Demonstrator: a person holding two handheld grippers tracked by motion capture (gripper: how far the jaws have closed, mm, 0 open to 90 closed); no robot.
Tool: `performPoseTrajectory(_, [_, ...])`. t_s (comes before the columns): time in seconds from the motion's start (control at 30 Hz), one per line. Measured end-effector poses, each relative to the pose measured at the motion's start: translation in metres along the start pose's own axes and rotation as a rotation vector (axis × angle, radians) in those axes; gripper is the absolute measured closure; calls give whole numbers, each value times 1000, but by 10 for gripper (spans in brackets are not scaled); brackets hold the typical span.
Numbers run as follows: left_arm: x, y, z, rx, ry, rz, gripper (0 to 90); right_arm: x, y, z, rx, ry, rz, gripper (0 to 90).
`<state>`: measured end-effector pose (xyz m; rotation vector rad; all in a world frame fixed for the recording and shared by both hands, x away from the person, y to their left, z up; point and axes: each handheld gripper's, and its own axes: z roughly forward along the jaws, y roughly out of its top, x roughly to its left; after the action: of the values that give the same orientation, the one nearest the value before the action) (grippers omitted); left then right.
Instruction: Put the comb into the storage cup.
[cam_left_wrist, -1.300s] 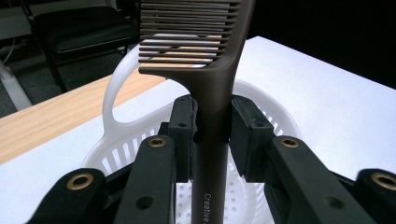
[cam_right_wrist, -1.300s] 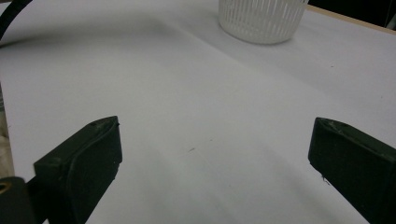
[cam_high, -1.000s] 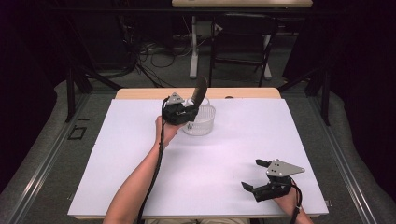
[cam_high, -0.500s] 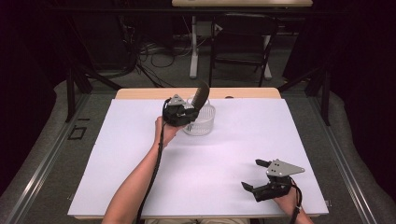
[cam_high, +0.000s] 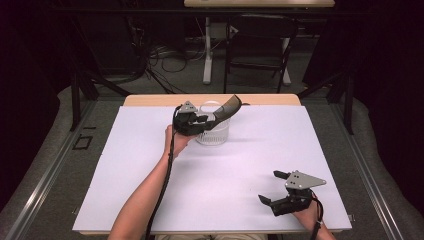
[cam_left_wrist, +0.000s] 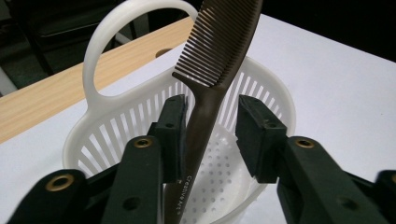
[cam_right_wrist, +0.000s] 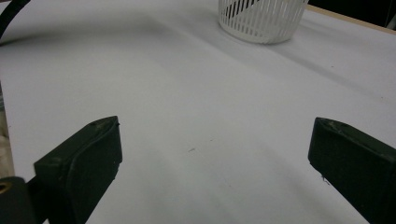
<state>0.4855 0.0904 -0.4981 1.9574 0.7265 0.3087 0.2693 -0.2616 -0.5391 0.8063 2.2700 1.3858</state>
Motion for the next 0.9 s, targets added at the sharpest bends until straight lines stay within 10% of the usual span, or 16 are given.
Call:
performPoseTrajectory(0.57, [-5,0,-26,22,29,3,202,-1,0,0,2,-1,1,25])
performPoseTrajectory(0.9, [-10,-7,-48,47,62,25,121,-1,-1,0,2,0,8,25])
